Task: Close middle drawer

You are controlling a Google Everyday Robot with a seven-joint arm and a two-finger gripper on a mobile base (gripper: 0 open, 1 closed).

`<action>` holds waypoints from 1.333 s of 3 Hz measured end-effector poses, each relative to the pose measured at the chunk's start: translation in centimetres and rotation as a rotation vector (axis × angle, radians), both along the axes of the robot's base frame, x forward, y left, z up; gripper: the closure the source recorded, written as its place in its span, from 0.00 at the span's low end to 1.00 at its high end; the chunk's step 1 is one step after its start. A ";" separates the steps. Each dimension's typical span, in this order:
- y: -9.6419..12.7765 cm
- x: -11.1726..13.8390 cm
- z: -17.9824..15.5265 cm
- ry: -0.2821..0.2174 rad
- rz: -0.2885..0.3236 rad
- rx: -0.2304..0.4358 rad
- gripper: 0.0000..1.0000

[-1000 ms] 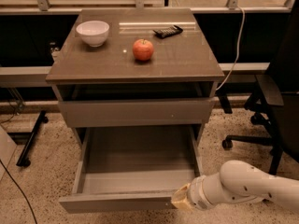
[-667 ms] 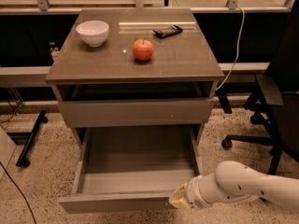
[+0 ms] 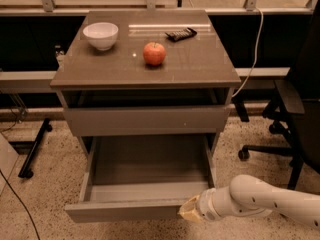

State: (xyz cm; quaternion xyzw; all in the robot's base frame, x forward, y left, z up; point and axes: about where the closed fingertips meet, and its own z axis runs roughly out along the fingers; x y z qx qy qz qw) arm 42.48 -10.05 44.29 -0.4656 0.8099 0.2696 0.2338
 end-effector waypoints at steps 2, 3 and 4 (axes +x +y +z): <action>0.2 2.3 -0.6 -0.027 -0.016 0.052 1.00; 0.2 2.6 -0.7 -0.031 -0.019 0.059 1.00; 0.4 2.9 -0.7 -0.061 -0.024 0.069 1.00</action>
Offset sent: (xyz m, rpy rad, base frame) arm 0.0732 0.0026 -0.0164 0.1638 -0.0889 -0.0562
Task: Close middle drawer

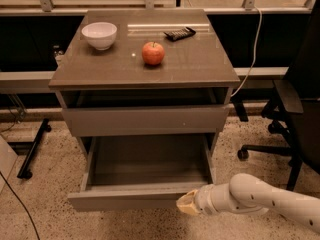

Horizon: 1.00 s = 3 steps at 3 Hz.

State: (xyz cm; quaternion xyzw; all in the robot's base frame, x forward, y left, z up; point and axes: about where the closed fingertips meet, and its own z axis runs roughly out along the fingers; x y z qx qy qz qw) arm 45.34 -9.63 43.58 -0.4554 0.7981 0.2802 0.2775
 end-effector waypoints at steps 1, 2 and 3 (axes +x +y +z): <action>1.0 2.1 -0.2 -0.068 0.013 0.008 1.00; 1.6 3.3 -0.6 -0.096 0.031 0.009 1.00; 2.3 5.5 -1.1 -0.131 0.046 0.016 1.00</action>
Offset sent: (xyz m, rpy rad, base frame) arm 0.0844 0.0347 -0.0152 0.0125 -0.2037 0.0902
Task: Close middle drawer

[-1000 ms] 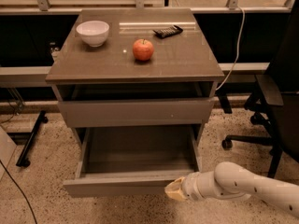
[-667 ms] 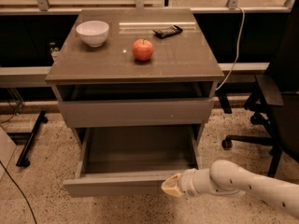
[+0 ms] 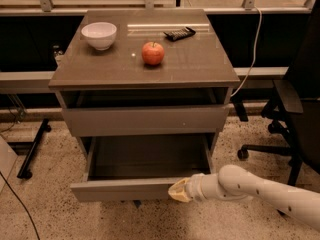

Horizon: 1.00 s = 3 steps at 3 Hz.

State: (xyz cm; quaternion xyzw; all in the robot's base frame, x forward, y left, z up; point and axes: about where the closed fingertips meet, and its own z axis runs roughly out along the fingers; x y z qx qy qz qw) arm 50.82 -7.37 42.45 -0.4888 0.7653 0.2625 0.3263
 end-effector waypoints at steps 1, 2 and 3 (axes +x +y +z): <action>0.4 1.6 -0.4 -0.024 0.008 0.005 1.00; 1.1 3.9 -0.9 -0.051 0.021 0.008 1.00; 1.5 5.8 -1.2 -0.077 0.024 0.013 1.00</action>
Offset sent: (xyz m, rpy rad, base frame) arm 0.0809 0.0176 -0.0167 0.0095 -0.1022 0.0344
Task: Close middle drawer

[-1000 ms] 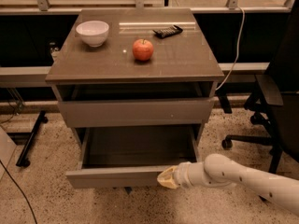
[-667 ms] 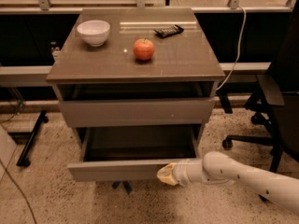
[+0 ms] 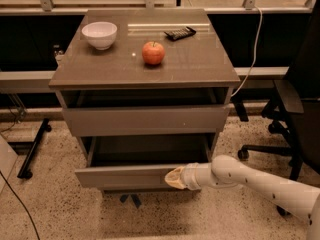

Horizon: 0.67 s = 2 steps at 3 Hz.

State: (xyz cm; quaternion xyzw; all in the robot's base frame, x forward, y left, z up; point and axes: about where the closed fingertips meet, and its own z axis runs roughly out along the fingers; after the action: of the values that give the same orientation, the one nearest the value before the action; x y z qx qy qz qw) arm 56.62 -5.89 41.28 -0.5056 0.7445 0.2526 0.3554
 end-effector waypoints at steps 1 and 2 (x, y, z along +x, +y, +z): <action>0.0 0.0 0.0 0.000 0.000 0.000 0.82; 0.2 1.6 0.0 -0.018 0.002 0.000 0.59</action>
Offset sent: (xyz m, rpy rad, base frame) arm 0.0473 0.0001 0.0006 -0.0030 -0.0541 -0.0015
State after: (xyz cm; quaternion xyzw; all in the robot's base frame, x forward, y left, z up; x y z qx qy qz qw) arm 58.26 -5.72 41.24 -0.5086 0.7408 0.2483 0.3619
